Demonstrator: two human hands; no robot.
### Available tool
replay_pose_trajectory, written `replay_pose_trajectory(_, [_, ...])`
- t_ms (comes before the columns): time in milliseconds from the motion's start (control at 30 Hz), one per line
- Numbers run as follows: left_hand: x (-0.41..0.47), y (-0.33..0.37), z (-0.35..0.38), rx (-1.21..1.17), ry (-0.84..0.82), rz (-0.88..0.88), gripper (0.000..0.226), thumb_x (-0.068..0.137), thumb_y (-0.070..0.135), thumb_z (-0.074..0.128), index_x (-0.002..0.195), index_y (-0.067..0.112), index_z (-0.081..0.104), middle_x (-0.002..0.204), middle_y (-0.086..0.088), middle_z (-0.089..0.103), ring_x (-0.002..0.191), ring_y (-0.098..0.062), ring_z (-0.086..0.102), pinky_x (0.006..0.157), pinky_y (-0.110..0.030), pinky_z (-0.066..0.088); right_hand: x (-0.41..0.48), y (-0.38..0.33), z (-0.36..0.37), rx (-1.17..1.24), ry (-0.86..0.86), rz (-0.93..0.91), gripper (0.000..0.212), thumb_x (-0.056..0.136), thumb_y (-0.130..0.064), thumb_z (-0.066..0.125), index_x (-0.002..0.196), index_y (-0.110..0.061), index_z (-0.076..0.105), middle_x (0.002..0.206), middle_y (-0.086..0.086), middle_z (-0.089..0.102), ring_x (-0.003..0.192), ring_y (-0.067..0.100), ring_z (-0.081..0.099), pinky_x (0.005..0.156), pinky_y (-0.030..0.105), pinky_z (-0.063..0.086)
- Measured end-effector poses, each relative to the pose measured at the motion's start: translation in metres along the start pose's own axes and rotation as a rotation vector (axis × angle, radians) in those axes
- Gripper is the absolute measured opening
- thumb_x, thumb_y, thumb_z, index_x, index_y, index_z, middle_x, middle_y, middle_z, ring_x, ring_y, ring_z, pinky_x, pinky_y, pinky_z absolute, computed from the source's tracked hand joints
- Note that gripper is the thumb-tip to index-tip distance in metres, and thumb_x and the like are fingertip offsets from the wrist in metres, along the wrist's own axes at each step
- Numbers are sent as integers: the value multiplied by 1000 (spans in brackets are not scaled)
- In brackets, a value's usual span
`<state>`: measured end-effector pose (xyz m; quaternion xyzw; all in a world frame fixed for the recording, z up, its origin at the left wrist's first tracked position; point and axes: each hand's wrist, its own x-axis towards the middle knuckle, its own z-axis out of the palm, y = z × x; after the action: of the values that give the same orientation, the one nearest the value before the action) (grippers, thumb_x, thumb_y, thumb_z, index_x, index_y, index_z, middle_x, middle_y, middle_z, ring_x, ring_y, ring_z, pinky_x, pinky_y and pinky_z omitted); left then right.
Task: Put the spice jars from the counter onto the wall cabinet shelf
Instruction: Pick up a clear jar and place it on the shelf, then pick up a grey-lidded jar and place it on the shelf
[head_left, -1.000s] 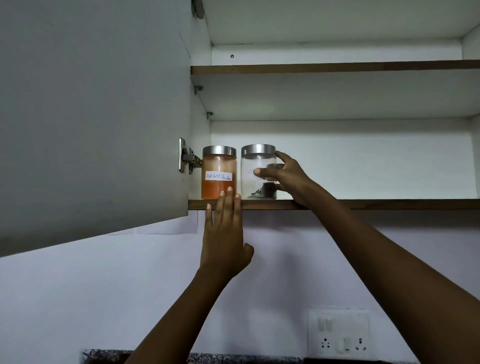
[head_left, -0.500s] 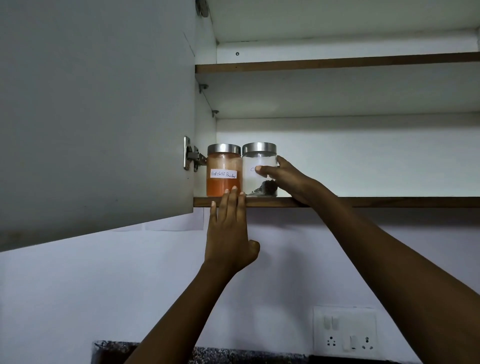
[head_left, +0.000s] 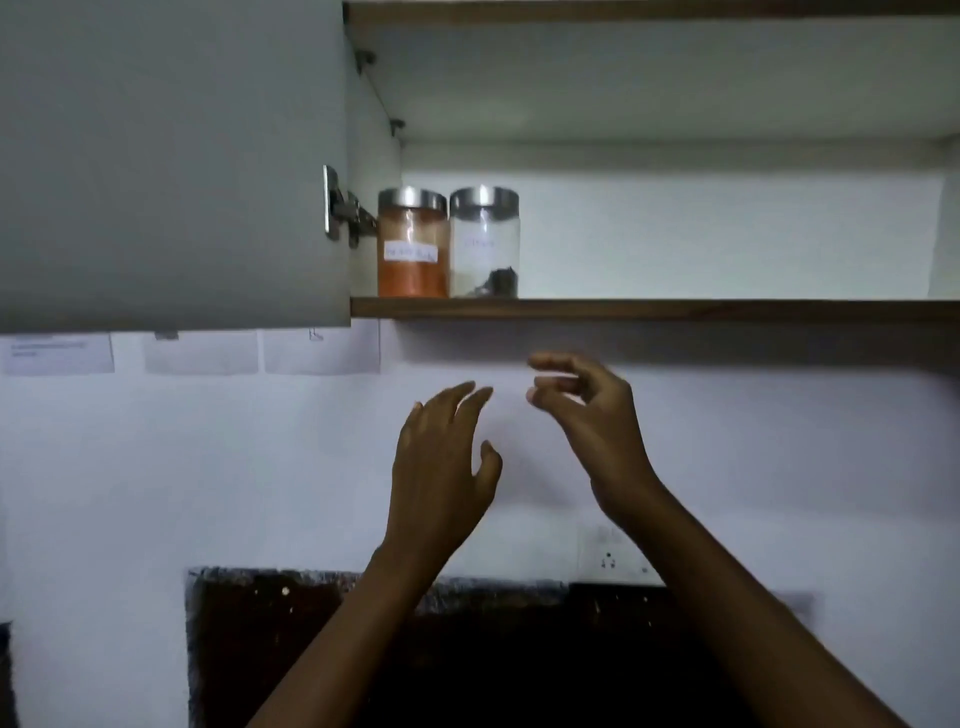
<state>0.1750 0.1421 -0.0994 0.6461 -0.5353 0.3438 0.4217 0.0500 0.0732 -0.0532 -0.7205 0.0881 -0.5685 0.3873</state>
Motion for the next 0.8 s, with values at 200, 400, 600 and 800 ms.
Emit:
replay_pose_trajectory(200, [-88,16,7,-101,-81,-67,29,83,17,53,108,17,67,110,2,69,103,-18,63,102,-35,36,-93,45,-16,2,-185,230,18,82,5,62,92,-9,69,96,-2,70,89,8,64,71,9,49])
replay_pose_trajectory(400, [-166,8,18,-272,-306,-205,26,84,14,51,104,12,68,103,-2,68,98,-17,60,87,-29,45,-170,95,-31,-43,-433,394,23,79,7,66,88,-14,69,91,1,67,86,5,63,77,19,51])
replay_pose_trajectory(600, [-276,-23,47,-436,-621,-531,29,89,5,56,112,22,62,112,9,62,106,-7,58,84,-7,41,-243,155,-43,-122,-591,683,22,83,0,64,95,-18,67,92,1,67,88,12,65,82,26,53])
replay_pose_trajectory(800, [-354,-32,57,-455,-870,-668,60,81,8,68,133,23,41,129,10,45,123,1,41,101,-11,29,-305,197,-41,-267,-737,871,53,81,-4,67,130,-14,49,134,4,45,116,15,48,87,16,44])
